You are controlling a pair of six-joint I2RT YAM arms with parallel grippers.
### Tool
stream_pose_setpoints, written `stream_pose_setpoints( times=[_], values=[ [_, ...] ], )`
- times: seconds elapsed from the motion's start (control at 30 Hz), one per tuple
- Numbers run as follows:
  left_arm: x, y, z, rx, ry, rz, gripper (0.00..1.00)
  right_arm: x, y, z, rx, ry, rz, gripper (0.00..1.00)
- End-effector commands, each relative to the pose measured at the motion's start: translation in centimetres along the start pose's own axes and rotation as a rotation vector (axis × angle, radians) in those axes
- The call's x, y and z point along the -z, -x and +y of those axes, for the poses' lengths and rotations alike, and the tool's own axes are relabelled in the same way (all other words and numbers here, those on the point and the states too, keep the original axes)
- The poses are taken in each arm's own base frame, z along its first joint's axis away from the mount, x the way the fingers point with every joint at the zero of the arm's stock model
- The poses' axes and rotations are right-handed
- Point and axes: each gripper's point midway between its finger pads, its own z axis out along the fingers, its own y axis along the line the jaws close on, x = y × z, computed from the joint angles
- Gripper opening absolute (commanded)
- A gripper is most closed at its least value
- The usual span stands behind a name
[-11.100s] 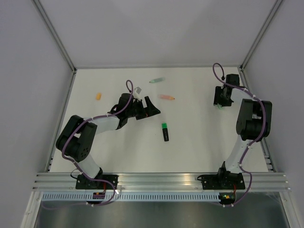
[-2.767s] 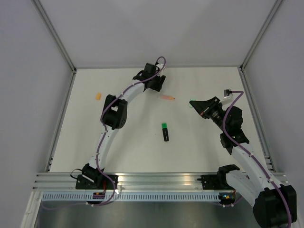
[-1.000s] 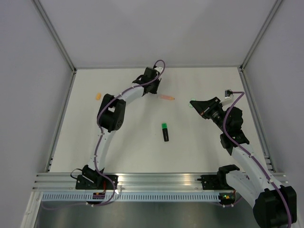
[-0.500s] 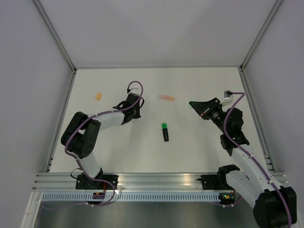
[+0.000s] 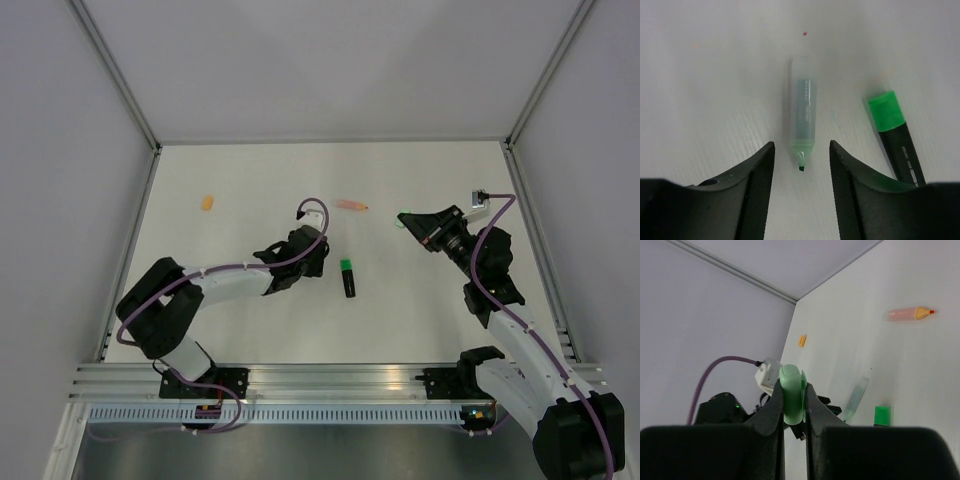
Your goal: Insert the pens into the pen caps
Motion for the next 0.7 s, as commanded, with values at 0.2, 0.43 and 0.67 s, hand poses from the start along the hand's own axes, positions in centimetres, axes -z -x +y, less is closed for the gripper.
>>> stream_pose_setpoints(
  times=[0.2, 0.43, 0.67],
  values=[
    [5.6, 13.4, -2.3, -0.644, -0.283, -0.262, 0.66, 0.7, 1.4, 2.3, 0.061, 0.048, -0.04, 0.0],
    [4.1, 15.4, -0.7, -0.3, -0.346, -0.03, 0.66, 1.8, 2.7, 3.4, 0.111, 0.034, -0.088, 0.0],
    [1.3, 11.1, -2.9, -0.383, -0.519, 0.066, 0.51, 1.7, 2.8, 2.8, 0.112, 0.012, -0.099, 0.0]
  ],
)
